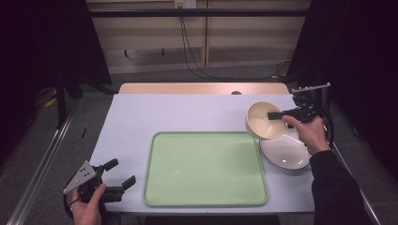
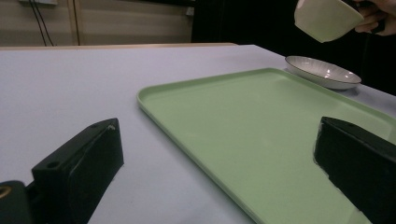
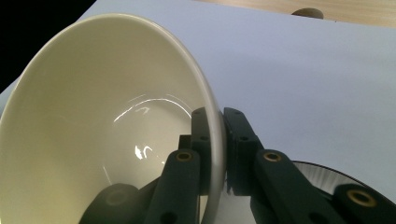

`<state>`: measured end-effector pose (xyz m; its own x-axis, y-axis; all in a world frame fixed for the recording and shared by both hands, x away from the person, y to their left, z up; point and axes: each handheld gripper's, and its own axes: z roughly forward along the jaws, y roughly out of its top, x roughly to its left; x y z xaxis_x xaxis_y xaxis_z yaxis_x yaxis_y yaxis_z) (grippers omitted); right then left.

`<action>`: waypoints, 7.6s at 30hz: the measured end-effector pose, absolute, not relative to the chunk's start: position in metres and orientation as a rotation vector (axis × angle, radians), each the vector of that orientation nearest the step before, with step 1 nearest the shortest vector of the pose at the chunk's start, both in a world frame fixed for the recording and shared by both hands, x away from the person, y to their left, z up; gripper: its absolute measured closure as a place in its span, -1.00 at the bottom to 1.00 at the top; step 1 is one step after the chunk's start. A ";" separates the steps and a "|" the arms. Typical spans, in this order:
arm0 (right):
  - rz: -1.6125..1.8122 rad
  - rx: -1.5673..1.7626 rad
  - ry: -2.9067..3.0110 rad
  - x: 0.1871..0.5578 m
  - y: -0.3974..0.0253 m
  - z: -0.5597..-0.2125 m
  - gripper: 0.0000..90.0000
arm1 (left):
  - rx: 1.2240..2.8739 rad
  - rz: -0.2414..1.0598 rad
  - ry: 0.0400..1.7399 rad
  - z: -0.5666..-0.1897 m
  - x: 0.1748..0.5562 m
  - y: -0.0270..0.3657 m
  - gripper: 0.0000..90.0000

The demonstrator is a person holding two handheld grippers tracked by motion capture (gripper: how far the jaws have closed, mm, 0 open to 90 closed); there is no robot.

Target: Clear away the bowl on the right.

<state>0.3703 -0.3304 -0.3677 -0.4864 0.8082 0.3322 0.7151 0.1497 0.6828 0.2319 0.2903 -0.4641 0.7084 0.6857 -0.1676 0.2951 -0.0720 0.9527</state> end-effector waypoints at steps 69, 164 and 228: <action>0.951 1.658 2.521 0.410 -0.277 -0.440 0.87 | 1.653 0.375 0.806 -0.465 0.233 0.290 -0.97; 1.192 1.372 2.127 0.360 -0.301 -0.423 -0.91 | 1.671 0.385 0.806 -0.464 0.233 0.291 -0.97; 1.227 1.312 2.025 0.229 -0.321 -0.433 -0.87 | 1.641 0.387 0.815 -0.464 0.232 0.290 -0.97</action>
<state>0.2293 -0.3207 -0.4330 -0.4593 0.8822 0.1040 0.5007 0.1604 0.8506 0.2321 0.2898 -0.4643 0.6990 0.6919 -0.1805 0.2971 -0.0513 0.9535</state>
